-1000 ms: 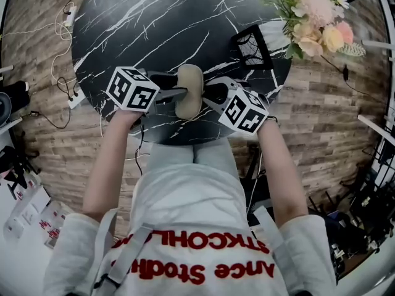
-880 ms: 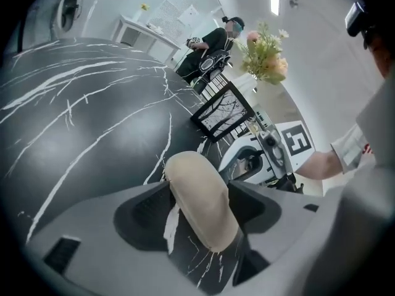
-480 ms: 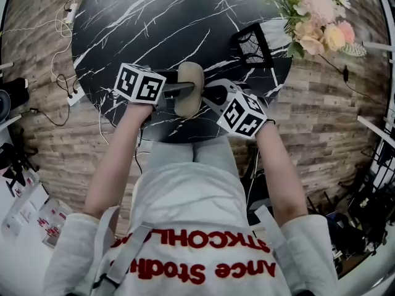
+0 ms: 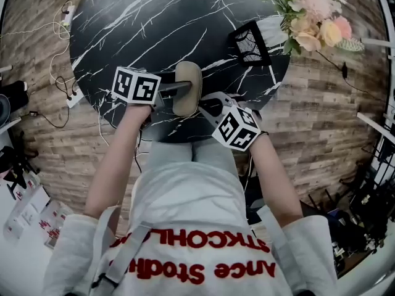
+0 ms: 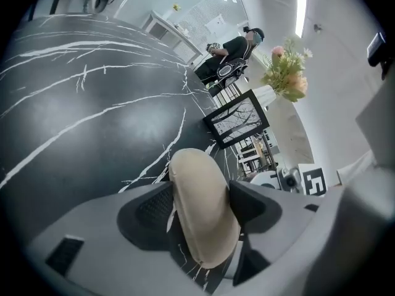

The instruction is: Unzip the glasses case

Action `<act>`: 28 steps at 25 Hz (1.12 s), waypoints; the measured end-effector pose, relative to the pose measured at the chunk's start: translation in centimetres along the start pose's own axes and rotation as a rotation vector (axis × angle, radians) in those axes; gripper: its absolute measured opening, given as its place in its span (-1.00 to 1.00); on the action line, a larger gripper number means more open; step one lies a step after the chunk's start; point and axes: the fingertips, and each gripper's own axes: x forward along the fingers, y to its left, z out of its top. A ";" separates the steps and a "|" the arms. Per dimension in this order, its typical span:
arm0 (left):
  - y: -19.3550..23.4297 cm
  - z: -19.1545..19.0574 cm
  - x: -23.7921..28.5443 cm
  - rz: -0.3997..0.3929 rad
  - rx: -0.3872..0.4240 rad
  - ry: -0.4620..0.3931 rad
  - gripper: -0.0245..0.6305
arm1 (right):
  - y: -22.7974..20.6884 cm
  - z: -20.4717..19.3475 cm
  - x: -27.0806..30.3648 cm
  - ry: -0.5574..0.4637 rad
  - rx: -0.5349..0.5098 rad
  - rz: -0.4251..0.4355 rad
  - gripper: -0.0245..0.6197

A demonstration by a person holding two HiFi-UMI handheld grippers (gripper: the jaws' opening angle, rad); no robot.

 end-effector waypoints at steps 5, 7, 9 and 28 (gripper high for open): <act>0.1 -0.1 -0.1 -0.006 -0.013 -0.009 -0.04 | 2.6 0.1 1.1 -0.021 0.053 -0.009 -0.81; 0.2 -0.1 -0.2 -0.006 -0.014 -0.012 -0.04 | 3.6 0.2 1.6 -0.031 0.074 -0.002 -0.81; 0.1 -0.1 -0.2 -0.005 -0.015 -0.018 -0.05 | 4.2 0.3 2.0 -0.041 0.094 0.008 -0.81; -0.1 -3.6 -3.1 -0.025 0.019 0.051 -0.33 | -8.6 5.6 1.1 -0.124 0.214 -0.196 -0.83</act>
